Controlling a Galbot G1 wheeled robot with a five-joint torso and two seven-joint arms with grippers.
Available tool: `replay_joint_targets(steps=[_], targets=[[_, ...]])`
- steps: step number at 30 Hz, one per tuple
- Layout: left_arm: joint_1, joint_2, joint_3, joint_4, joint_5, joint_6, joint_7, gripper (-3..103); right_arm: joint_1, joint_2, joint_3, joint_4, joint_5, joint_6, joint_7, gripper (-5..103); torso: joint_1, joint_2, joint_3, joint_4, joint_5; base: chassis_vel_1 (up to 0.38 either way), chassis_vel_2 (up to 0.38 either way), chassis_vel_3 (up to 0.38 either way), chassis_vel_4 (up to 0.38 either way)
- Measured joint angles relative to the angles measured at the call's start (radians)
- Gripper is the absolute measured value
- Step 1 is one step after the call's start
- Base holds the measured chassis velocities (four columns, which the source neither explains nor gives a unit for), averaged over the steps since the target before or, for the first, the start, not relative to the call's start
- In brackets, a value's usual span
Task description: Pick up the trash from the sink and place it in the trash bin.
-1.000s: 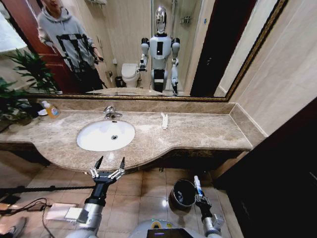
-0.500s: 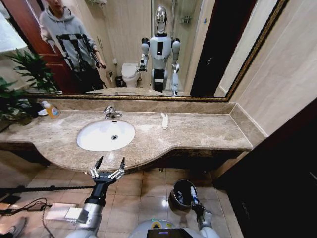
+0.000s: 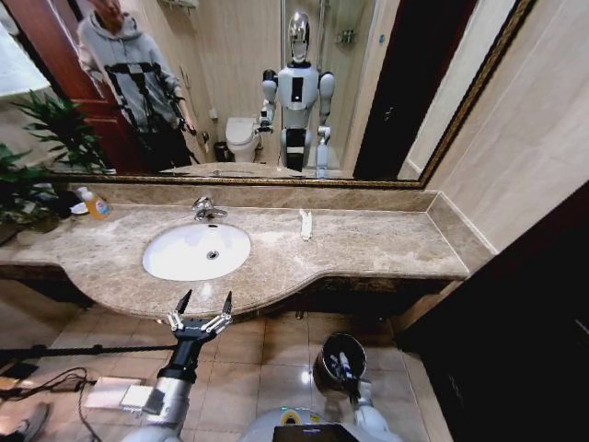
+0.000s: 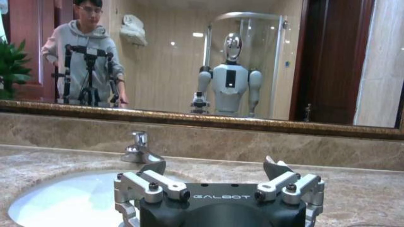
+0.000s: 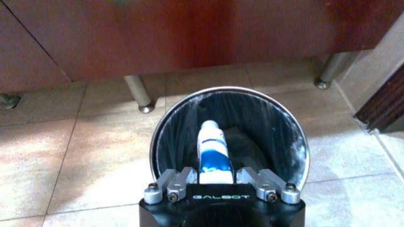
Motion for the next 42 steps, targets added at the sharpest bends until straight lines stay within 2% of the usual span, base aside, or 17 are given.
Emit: replay_joint_targets(steps=[10, 12, 15, 18, 20, 21, 23, 24, 25, 27, 28, 31, 37, 42], targets=[[0.0, 0.0, 0.0, 0.0, 0.0, 0.0, 0.0, 100, 0.093, 0.014, 0.012, -0.124, -0.031, -0.004, -0.011, 27, 0.0, 0.0, 0.0, 0.0, 0.0001, 0.0, 0.0, 0.0, 0.0], [0.0, 0.0, 0.0, 0.0, 0.0, 0.0, 0.0, 100, 0.099, 0.014, 0.012, -0.133, -0.034, -0.006, -0.012, 24, 0.0, 0.0, 0.0, 0.0, 0.0001, 0.0, 0.0, 0.0, 0.0], [0.0, 0.0, 0.0, 0.0, 0.0, 0.0, 0.0, 100, 0.107, 0.013, 0.013, -0.14, -0.037, -0.01, -0.013, 37, 0.0, 0.0, 0.0, 0.0, 0.0001, 0.0, 0.0, 0.0, 0.0], [0.0, 0.0, 0.0, 0.0, 0.0, 0.0, 0.0, 100, 0.107, 0.011, 0.013, -0.139, -0.037, -0.013, -0.013, 42, 0.0, 0.0, 0.0, -0.0001, 0.0001, 0.0, 0.0, 0.0, 0.0], [0.0, 0.0, 0.0, 0.0, 0.0, 0.0, 0.0, 100, 0.102, 0.007, 0.014, -0.129, -0.037, -0.016, -0.014, 54, 0.0, 0.0, 0.0, -0.0001, 0.0001, 0.0, 0.0, 0.0, 0.0], [0.0, 0.0, 0.0, 0.0, 0.0, 0.0, 0.0, 100, 0.102, 0.007, 0.014, -0.129, -0.037, -0.016, -0.014, 54, 0.0, 0.0, 0.0, -0.0001, 0.0001, 0.0, 0.0, 0.0, 0.0], [0.0, 0.0, 0.0, 0.0, 0.0, 0.0, 0.0, 100, 0.094, 0.004, 0.014, -0.114, -0.037, -0.017, -0.014, 65, 0.0, 0.0, 0.0, 0.0, 0.0001, 0.0, 0.0, 0.0, 0.0], [0.0, 0.0, 0.0, 0.0, 0.0, 0.0, 0.0, 100, 0.094, 0.004, 0.014, -0.114, -0.037, -0.017, -0.014, 65, 0.0, 0.0, 0.0, 0.0, 0.0001, 0.0, 0.0, 0.0, 0.0], [0.0, 0.0, 0.0, 0.0, 0.0, 0.0, 0.0, 100, 0.09, 0.003, 0.014, -0.107, -0.036, -0.018, -0.014, 70, 0.0, 0.0, 0.0, -0.0001, 0.0001, 0.0, 0.0, 0.0, 0.0], [0.0, 0.0, 0.0, 0.0, 0.0, 0.0, 0.0, 100, 0.068, 0.001, 0.015, -0.067, -0.035, -0.021, -0.014, 80, 0.0, 0.0, 0.0, 0.0, 0.0002, 0.0, 0.0, 0.0, 0.0], [0.0, 0.0, 0.0, 0.0, 0.0, 0.0, 0.0, 100, 0.068, 0.001, 0.015, -0.067, -0.035, -0.021, -0.014, 80, 0.0, 0.0, 0.0, 0.0, 0.0002, 0.0, 0.0, 0.0, 0.0], [0.0, 0.0, 0.0, 0.0, 0.0, 0.0, 0.0, 100, 0.015, -0.008, 0.014, 0.025, -0.035, -0.029, -0.013, 96, 0.0, 0.0, 0.0, -0.0001, 0.0002, 0.0, 0.0, 0.0, 0.0], [0.0, 0.0, 0.0, 0.0, 0.0, 0.0, 0.0, 100, -0.103, -0.022, 0.017, 0.223, -0.057, -0.026, 0.006, 100, 0.0, 0.0, 0.0, 0.0, 0.0002, 0.0, 0.0, 0.0, 0.0], [0.0, 0.0, 0.0, 0.0, 0.0, 0.0, 0.0, 100, -0.254, -0.029, 0.036, 0.495, -0.113, 0.028, 0.058, 100, 0.0, 0.0, 0.0, 0.0, 0.0002, 0.0, 0.0, 0.0, 0.0]])
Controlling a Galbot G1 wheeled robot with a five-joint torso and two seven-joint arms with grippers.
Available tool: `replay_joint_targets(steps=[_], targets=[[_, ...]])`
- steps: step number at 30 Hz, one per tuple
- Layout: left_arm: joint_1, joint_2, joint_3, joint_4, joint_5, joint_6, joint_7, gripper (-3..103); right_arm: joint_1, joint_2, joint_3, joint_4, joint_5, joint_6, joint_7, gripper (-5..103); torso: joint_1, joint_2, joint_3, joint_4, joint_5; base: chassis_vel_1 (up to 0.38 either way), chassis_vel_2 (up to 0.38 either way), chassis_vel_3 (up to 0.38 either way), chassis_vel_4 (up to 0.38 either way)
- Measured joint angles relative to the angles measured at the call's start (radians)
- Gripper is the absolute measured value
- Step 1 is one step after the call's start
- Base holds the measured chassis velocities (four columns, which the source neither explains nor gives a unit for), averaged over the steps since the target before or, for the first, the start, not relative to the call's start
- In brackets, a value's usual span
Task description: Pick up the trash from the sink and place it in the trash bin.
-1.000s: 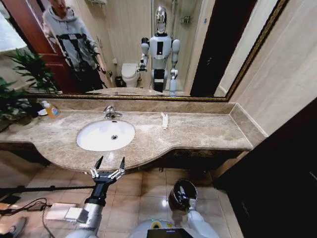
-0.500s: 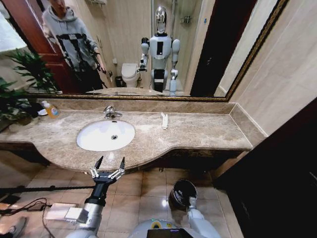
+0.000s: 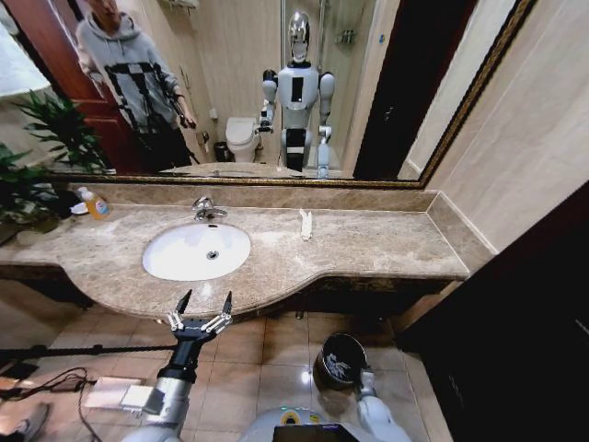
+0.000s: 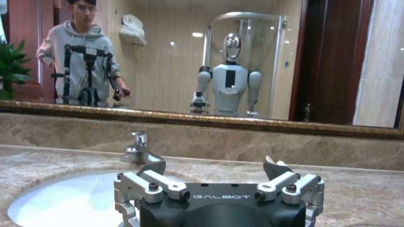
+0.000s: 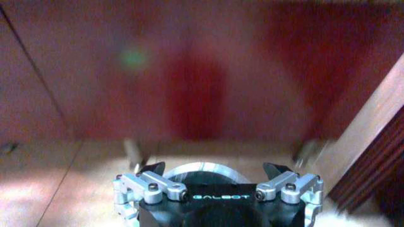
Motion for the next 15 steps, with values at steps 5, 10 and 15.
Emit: replay_joint_targets(steps=[5, 10, 15], targets=[[0.0, 0.0, 0.0, 0.0, 0.0, 0.0, 0.0, 100, -0.106, -0.009, 0.026, 0.233, -0.036, 0.073, 0.056, 100, 0.0, 0.0, 0.0, 0.0001, -0.0002, 0.0, 0.0, 0.0, 0.0], [0.0, 0.0, 0.0, 0.0, 0.0, 0.0, 0.0, 100, -0.222, 0.012, 0.063, 0.485, 0.003, 0.077, 0.087, 100, 0.0, 0.0, 0.0, 0.0, -0.0004, 0.0, 0.0, 0.0, 0.0], [0.0, 0.0, 0.0, 0.0, 0.0, 0.0, 0.0, 100, -0.309, 0.034, 0.092, 0.741, 0.166, -0.019, 0.091, 100, 0.0, 0.0, 0.0, -0.0001, -0.0003, 0.0, 0.0, 0.0, 0.0]])
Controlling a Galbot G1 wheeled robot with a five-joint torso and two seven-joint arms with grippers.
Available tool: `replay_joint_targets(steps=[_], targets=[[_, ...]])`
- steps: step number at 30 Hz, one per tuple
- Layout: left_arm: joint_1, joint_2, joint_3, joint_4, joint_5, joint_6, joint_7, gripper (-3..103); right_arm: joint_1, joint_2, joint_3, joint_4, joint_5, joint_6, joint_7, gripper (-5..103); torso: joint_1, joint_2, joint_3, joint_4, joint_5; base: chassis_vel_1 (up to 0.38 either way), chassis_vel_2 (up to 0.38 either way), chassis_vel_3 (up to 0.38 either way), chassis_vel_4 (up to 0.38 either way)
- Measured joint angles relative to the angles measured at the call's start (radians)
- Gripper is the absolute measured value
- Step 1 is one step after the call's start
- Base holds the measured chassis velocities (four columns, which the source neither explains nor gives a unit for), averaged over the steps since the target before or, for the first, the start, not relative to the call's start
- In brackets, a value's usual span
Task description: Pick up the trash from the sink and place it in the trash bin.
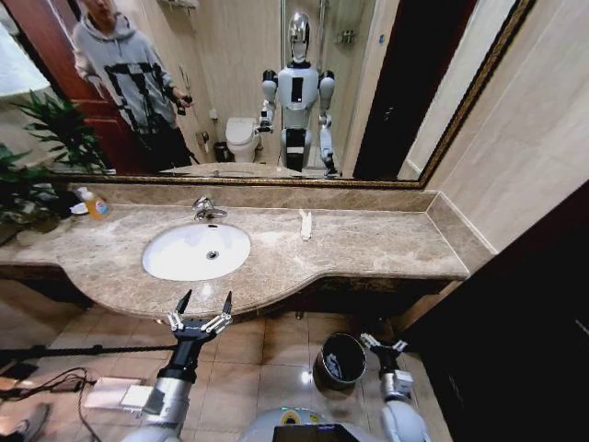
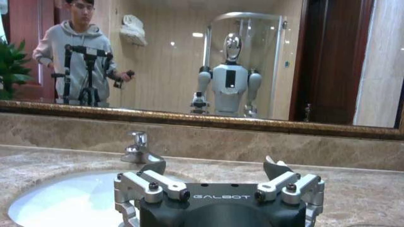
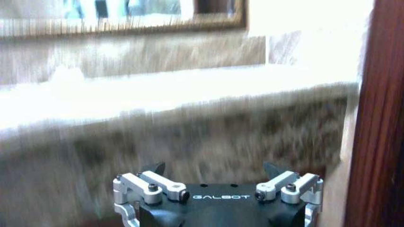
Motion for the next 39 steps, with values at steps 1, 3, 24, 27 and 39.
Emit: replay_joint_targets(steps=[1, 3, 24, 27, 39], targets=[[0.0, 0.0, 0.0, 0.0, 0.0, 0.0, 0.0, 100, 0.0, 0.0, 0.0, 0.0, 0.0, 0.0, 0.0, 100, 0.0, 0.0, 0.0, 0.0, 0.0, 0.0, 0.0, 0.0, 0.0], [0.0, 0.0, 0.0, 0.0, 0.0, 0.0, 0.0, 100, -0.028, -0.007, 0.0, 0.151, 0.088, -0.073, 0.009, 100, 0.0, 0.0, 0.0, 0.0001, -0.0001, 0.0, 0.0, 0.0, 0.0], [0.0, 0.0, 0.0, 0.0, 0.0, 0.0, 0.0, 100, 0.42, -0.164, -0.202, 0.138, 0.129, -0.35, -0.07, 100, 0.0, 0.0, 0.0, 0.0002, 0.0001, 0.0, 0.0, 0.0, 0.0], [0.0, 0.0, 0.0, 0.0, 0.0, 0.0, 0.0, 100, 0.524, -0.184, -0.269, 0.071, 0.123, -0.362, -0.083, 100, 0.0, 0.0, 0.0, 0.0001, 0.0001, 0.0, 0.0, 0.0, 0.0], [0.0, 0.0, 0.0, 0.0, 0.0, 0.0, 0.0, 100, 0.82, -0.126, -0.482, -0.254, 0.112, -0.387, -0.061, 100, 0.0, 0.0, 0.0, 0.0002, -0.0003, 0.0, 0.0, 0.0, 0.0]])
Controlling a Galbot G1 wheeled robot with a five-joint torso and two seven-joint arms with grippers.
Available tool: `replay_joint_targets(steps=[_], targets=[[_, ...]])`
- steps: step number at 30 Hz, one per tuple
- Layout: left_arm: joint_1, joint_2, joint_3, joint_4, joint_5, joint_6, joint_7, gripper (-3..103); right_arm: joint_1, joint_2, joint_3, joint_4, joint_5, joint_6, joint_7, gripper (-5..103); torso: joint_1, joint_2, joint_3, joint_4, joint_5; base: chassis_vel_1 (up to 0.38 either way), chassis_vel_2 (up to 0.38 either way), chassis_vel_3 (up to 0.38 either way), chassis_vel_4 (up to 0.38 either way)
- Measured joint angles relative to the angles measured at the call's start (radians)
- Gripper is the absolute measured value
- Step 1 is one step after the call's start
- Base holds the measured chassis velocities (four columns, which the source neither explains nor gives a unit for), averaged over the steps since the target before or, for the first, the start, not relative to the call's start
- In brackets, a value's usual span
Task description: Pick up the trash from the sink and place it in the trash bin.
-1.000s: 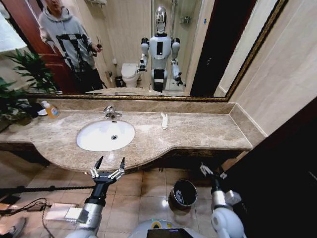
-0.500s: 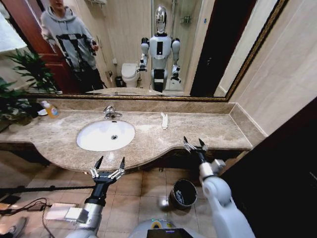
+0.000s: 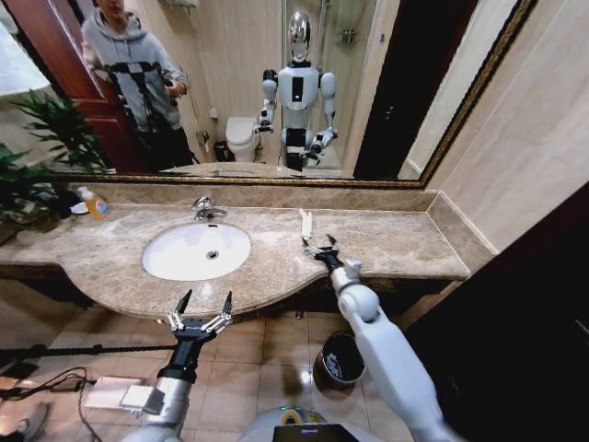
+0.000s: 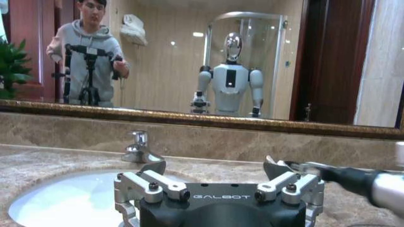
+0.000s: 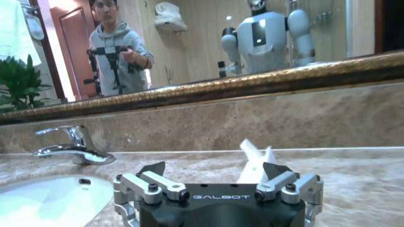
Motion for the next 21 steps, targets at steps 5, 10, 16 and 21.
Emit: replay_joint_targets(steps=[5, 10, 16, 21], targets=[[0.0, 0.0, 0.0, 0.0, 0.0, 0.0, 0.0, 100, 0.085, 0.054, -0.019, -0.114, -0.04, 0.01, 0.033, 100, 0.0, 0.0, 0.0, 0.0, 0.0002, 0.0, 0.0, 0.0, 0.0], [0.0, 0.0, 0.0, 0.0, 0.0, 0.0, 0.0, 100, 0.143, 0.084, -0.026, -0.198, -0.055, 0.016, 0.044, 100, 0.0, 0.0, 0.0, 0.0, 0.0001, 0.0, 0.0, 0.0, 0.0], [0.0, 0.0, 0.0, 0.0, 0.0, 0.0, 0.0, 100, 0.209, 0.107, -0.011, -0.315, -0.067, 0.039, 0.037, 100, 0.0, 0.0, 0.0, 0.0, 0.0002, 0.0, 0.0, 0.0, 0.0], [0.0, 0.0, 0.0, 0.0, 0.0, 0.0, 0.0, 100, 0.228, 0.108, 0.003, -0.371, -0.074, 0.053, 0.029, 100, 0.0, 0.0, 0.0, 0.0, 0.0002, 0.0, 0.0, 0.0, 0.0]])
